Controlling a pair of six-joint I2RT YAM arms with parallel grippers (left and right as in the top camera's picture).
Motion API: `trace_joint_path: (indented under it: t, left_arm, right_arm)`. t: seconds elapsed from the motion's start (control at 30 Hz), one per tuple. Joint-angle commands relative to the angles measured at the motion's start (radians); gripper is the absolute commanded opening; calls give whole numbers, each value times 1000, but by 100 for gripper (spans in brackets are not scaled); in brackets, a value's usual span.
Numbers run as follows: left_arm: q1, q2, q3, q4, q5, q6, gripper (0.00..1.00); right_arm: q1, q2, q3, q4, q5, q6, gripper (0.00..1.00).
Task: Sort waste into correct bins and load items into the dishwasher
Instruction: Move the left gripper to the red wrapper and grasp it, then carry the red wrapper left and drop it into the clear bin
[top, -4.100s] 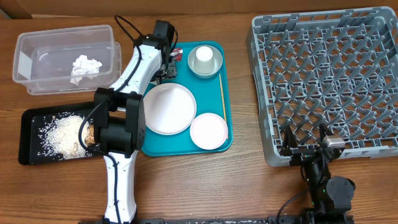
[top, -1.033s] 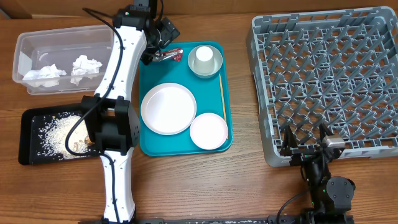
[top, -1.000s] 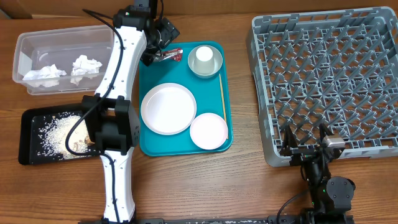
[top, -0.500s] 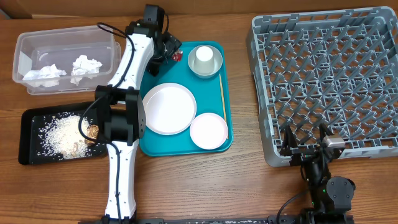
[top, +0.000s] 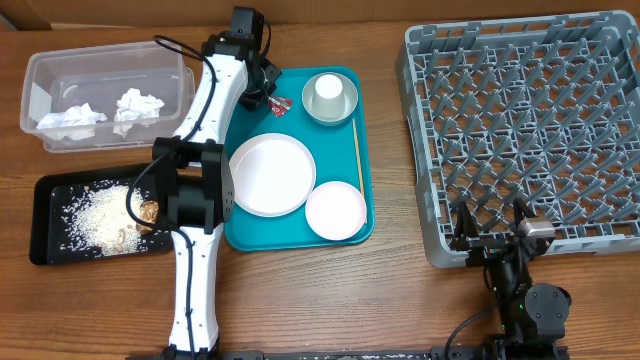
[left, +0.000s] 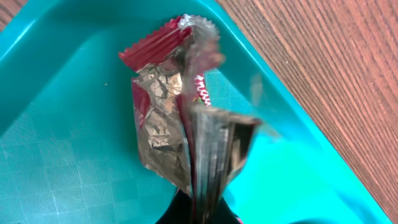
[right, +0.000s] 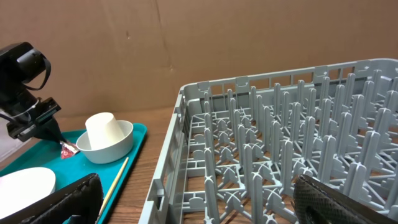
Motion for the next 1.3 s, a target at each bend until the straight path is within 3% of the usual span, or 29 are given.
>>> trace_joint_path:
  t: [0.0,0.27,0.33,0.53,0.77,0.93,1.17,1.23,1.27]
  left_arm:
    - [13,3,19,-15,50,-6,4]
    - [21,-76,92,-20,208,19,4]
    - [26,-113,110,-23,178,53,4]
    - [63,-261,141,-124,-96,69,4]
    - [152,-344,141,-190,-251,256,4]
    - [236,-315,139,-257,-307,256,4]
    - [326,-201,138,-279,-269,257,6]
    - [340,-173,138,-281,-238,268,26]
    - [347,-165,138,-281,-227,273,53]
  right_arm:
    - [-3,-12,-11,3,10,-3,100]
    - [-3,-12,-10,3,10,-3,100]
    - [-3,-12,-11,3,10,-3,100]
    - [-3,-12,-11,3,10,-3,100]
    - [-3,-12,-11,3,10,-3,100]
    - [-3,-12,-11,3,10,-3,100]
    - [-3,-12,-11,3,10,-3,100]
    - [-3,-12,-11,3,10,-3,100]
    - [-3,-12,-10,3,10,-3,100]
